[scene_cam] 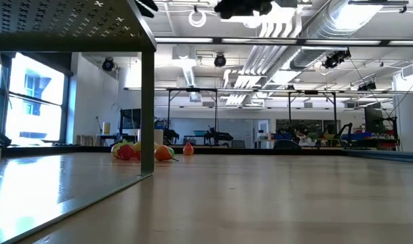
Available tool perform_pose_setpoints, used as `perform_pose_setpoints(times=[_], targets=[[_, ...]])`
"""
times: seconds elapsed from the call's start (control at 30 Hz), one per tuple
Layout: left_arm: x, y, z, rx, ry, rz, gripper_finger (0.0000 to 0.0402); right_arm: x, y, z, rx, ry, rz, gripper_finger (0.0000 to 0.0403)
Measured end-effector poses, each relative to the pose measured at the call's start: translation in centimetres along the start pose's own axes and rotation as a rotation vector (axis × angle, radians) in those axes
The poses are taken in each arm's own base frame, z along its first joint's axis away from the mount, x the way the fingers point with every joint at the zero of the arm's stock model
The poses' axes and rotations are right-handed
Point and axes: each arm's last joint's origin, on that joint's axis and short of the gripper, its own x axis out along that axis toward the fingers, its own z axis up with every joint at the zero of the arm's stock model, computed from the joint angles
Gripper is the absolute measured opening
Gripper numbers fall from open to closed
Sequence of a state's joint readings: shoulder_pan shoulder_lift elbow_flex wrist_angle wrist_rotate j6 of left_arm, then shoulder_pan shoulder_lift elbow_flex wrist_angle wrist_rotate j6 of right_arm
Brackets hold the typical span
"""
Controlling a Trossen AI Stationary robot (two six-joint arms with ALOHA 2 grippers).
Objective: Pick & Place Fruit
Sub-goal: Put the half kiwi into the red strainer bowl on the shelf
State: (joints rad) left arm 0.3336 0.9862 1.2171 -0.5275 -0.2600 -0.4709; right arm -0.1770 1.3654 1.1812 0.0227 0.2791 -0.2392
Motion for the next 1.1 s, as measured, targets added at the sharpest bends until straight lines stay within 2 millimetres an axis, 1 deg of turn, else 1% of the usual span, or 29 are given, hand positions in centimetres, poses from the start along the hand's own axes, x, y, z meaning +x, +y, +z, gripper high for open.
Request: perform_pose_setpoints(times=[0.13, 0.27, 0.33, 0.5, 0.6, 0.7, 0.8, 0.87, 0.93, 1.0, 1.1], targets=[[2.2, -0.8, -0.2, 0.001, 0.027, -0.072, 0.0097, -0.4, 0.5, 0.9, 0.001, -0.068, -0.005, 0.0231], [4.0, -1.9, 0.1, -0.038, 0.005, -0.215, 0.0097, -0.6, 1.2, 1.3, -0.049, -0.101, 0.012, 0.0247], [4.7, -2.3, 0.3, -0.059, -0.019, -0.272, 0.0097, -0.8, 1.6, 1.4, -0.07, -0.108, 0.018, 0.025], [5.5, -2.9, 0.9, -0.157, -0.072, -0.339, 0.0097, -1.0, 2.3, 1.8, -0.103, -0.134, 0.044, 0.023], [6.3, -3.4, 0.8, -0.191, -0.056, -0.415, 0.0098, -1.2, 2.7, 1.9, -0.131, -0.146, 0.054, 0.023], [7.1, -3.9, 0.8, -0.247, -0.045, -0.495, 0.0105, -1.3, 2.9, 2.0, -0.15, -0.155, 0.06, 0.0242], [7.7, -4.1, 0.8, -0.281, -0.042, -0.531, 0.0123, -1.3, 3.0, 2.0, -0.152, -0.157, 0.063, 0.0247], [8.0, -4.2, 0.7, -0.302, -0.024, -0.542, 0.0142, -1.3, 2.8, 2.0, -0.151, -0.154, 0.058, 0.024], [8.0, -4.2, 0.7, -0.308, -0.011, -0.563, 0.0164, -1.2, 2.6, 2.0, -0.151, -0.152, 0.052, 0.0231], [7.9, -4.5, 0.7, -0.32, 0.004, -0.601, 0.0187, -1.1, 2.5, 1.9, -0.151, -0.149, 0.048, 0.0231], [7.8, -4.8, 0.5, -0.346, 0.027, -0.619, 0.0217, -1.0, 2.3, 1.7, -0.155, -0.143, 0.07, 0.0241]])
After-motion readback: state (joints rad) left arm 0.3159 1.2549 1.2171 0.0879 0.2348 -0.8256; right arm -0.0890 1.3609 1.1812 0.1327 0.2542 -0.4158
